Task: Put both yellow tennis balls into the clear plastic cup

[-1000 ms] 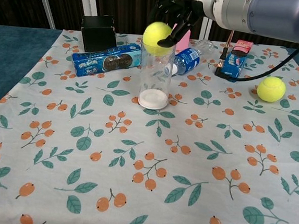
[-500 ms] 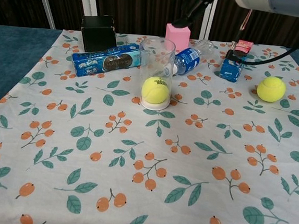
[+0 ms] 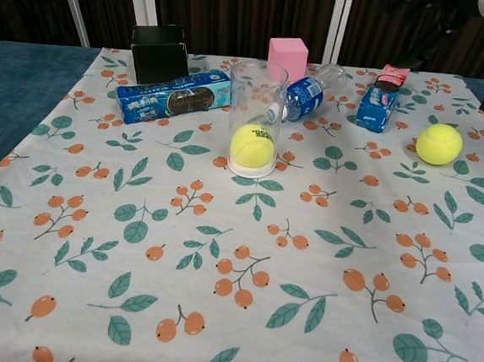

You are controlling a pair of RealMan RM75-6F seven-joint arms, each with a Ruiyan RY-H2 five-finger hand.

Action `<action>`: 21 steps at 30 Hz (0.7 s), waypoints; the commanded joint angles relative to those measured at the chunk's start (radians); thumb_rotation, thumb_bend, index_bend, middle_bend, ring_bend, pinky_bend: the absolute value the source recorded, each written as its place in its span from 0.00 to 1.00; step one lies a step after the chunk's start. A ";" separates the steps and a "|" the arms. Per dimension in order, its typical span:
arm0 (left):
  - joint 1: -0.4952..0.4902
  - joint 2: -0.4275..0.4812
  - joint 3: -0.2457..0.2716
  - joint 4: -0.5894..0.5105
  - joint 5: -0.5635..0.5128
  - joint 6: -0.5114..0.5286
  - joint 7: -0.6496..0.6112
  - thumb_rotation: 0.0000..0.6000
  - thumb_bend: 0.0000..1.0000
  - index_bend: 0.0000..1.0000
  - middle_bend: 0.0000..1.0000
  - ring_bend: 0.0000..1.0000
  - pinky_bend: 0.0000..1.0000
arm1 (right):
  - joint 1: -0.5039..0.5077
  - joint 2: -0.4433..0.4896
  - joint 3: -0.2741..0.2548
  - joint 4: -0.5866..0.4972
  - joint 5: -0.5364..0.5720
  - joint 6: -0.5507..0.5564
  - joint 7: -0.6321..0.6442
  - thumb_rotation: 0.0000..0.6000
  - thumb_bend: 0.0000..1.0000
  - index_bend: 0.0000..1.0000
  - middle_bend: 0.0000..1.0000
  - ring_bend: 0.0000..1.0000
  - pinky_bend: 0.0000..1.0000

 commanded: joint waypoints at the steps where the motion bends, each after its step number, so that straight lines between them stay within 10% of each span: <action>1: 0.000 -0.001 -0.001 0.002 0.002 0.004 0.000 1.00 0.02 0.00 0.00 0.00 0.00 | -0.038 -0.009 -0.035 0.038 0.028 0.007 -0.005 1.00 0.35 0.18 0.12 0.16 0.00; 21: 0.002 -0.021 0.000 0.016 0.018 0.020 0.012 1.00 0.02 0.00 0.00 0.00 0.00 | -0.169 -0.152 -0.100 0.326 -0.066 -0.087 0.123 1.00 0.35 0.18 0.11 0.15 0.00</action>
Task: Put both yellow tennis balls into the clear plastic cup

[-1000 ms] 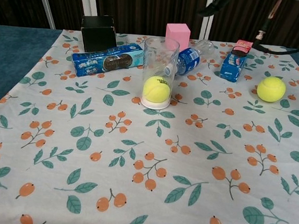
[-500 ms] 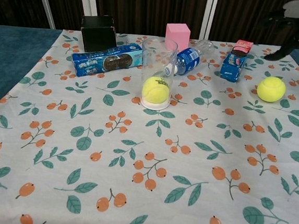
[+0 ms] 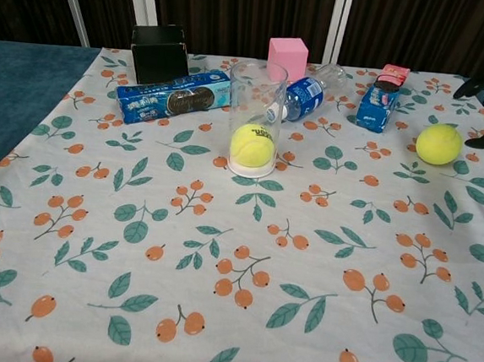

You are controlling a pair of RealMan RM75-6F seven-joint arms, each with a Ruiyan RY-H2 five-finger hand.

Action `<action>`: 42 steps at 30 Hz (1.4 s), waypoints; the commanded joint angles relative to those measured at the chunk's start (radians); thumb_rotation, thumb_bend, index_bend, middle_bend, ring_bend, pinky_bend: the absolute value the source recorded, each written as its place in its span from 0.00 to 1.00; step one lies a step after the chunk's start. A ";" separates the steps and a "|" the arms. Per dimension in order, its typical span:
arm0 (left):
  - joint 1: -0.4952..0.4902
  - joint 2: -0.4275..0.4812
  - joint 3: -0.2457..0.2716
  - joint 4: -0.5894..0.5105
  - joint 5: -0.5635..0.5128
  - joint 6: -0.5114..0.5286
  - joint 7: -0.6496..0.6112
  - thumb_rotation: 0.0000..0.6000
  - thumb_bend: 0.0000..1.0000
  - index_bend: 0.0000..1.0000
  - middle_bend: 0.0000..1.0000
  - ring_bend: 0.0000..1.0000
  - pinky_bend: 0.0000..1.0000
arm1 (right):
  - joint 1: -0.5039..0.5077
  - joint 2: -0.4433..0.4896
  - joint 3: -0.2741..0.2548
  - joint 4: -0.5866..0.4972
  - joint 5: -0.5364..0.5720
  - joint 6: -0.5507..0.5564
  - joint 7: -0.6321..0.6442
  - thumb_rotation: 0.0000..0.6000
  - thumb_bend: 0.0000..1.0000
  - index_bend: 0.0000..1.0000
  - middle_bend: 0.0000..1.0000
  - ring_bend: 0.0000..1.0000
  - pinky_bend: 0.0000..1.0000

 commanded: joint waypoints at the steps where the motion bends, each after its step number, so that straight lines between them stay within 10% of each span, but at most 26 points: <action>1: 0.001 0.001 -0.001 -0.001 -0.002 0.001 0.000 1.00 0.02 0.00 0.00 0.00 0.00 | -0.008 -0.034 -0.001 0.041 -0.021 -0.020 0.015 1.00 0.35 0.18 0.11 0.15 0.00; 30: -0.002 0.013 -0.017 0.007 -0.038 -0.016 -0.024 1.00 0.02 0.00 0.00 0.00 0.00 | -0.002 -0.274 0.068 0.402 -0.143 -0.138 0.071 1.00 0.35 0.18 0.11 0.16 0.00; 42: -0.002 0.017 -0.018 0.005 -0.042 -0.020 -0.028 1.00 0.02 0.00 0.00 0.00 0.00 | 0.009 -0.316 0.098 0.479 -0.181 -0.174 0.067 1.00 0.35 0.30 0.23 0.44 0.01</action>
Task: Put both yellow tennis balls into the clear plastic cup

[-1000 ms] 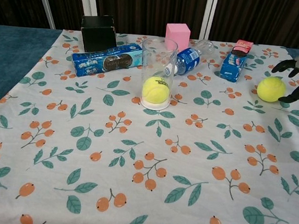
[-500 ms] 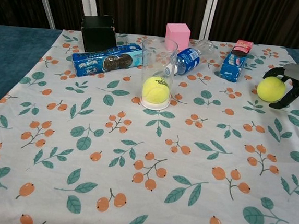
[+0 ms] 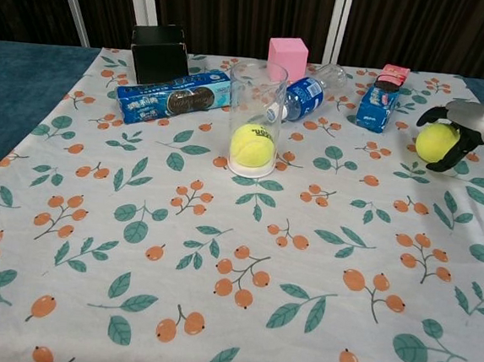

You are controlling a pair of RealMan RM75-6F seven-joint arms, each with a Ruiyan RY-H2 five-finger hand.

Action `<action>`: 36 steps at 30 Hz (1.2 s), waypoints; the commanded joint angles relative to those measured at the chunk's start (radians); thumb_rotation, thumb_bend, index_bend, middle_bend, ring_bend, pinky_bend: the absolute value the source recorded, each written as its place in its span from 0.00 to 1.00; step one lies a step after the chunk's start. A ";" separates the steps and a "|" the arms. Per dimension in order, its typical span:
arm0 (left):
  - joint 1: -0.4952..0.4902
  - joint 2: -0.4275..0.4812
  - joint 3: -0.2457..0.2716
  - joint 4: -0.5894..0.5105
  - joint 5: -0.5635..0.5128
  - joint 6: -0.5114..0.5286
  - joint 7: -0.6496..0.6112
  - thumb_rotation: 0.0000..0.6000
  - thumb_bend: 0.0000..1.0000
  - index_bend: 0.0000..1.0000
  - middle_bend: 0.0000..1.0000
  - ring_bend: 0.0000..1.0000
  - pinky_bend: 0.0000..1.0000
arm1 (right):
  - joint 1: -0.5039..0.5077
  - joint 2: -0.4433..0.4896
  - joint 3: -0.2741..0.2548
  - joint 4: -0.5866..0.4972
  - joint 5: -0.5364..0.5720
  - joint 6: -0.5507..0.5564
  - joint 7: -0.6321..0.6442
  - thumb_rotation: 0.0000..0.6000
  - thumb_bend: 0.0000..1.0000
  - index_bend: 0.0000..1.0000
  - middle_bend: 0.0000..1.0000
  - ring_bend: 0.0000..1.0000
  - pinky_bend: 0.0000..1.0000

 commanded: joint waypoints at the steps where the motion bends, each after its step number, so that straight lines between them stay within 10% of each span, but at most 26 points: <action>1: 0.000 0.001 0.000 -0.001 0.000 0.000 -0.001 1.00 0.02 0.00 0.00 0.00 0.00 | -0.001 -0.007 0.009 0.006 -0.011 0.005 0.007 1.00 0.35 0.33 0.26 0.47 0.02; 14: 0.000 0.013 0.005 -0.011 0.001 -0.011 -0.011 1.00 0.02 0.00 0.00 0.00 0.00 | -0.002 0.039 0.042 -0.067 -0.061 0.029 0.000 1.00 0.43 0.41 0.36 0.56 0.04; 36: 0.007 0.020 0.011 -0.020 0.018 0.000 -0.025 1.00 0.02 0.00 0.00 0.00 0.00 | 0.208 0.339 0.195 -0.611 0.196 0.046 -0.226 1.00 0.43 0.42 0.36 0.56 0.01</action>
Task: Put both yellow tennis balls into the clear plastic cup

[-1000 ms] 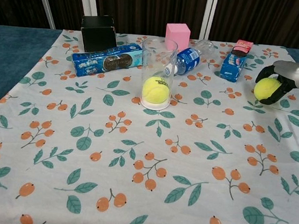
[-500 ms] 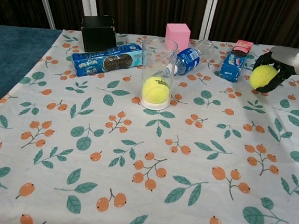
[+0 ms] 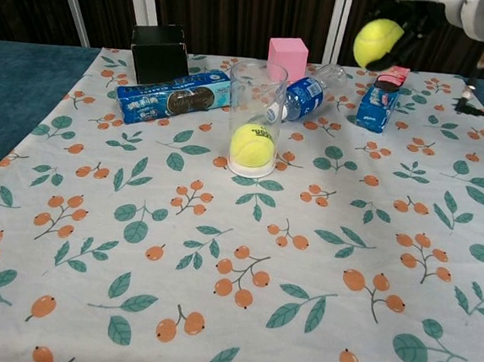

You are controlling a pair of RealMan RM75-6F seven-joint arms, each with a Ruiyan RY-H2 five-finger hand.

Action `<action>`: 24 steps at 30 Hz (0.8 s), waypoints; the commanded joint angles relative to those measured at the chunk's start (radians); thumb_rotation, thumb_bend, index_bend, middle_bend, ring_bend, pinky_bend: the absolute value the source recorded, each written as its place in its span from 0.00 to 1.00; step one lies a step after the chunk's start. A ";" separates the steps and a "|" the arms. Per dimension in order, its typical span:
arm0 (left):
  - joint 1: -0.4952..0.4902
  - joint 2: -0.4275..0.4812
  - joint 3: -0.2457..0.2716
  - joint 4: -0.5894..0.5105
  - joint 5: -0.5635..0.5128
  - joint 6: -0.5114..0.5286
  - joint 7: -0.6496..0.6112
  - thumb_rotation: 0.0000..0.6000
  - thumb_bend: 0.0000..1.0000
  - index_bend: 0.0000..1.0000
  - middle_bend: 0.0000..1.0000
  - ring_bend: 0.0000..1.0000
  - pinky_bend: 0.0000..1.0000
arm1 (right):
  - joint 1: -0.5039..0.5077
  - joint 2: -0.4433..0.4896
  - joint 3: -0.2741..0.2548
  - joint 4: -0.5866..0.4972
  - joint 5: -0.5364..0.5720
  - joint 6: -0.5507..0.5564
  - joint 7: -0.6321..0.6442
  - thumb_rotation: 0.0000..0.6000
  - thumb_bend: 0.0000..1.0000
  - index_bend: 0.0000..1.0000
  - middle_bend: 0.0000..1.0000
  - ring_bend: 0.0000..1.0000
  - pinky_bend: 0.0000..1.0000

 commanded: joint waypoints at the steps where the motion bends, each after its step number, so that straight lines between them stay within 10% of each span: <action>1: 0.001 0.001 -0.001 0.000 0.000 0.002 -0.003 1.00 0.02 0.00 0.00 0.00 0.00 | 0.057 0.012 0.011 -0.046 0.056 0.027 -0.056 1.00 0.43 0.41 0.36 0.56 0.00; 24: 0.003 0.001 -0.004 0.004 -0.002 0.004 -0.015 1.00 0.02 0.00 0.00 0.00 0.00 | 0.202 -0.075 -0.017 -0.136 0.130 0.114 -0.083 1.00 0.43 0.41 0.36 0.55 0.00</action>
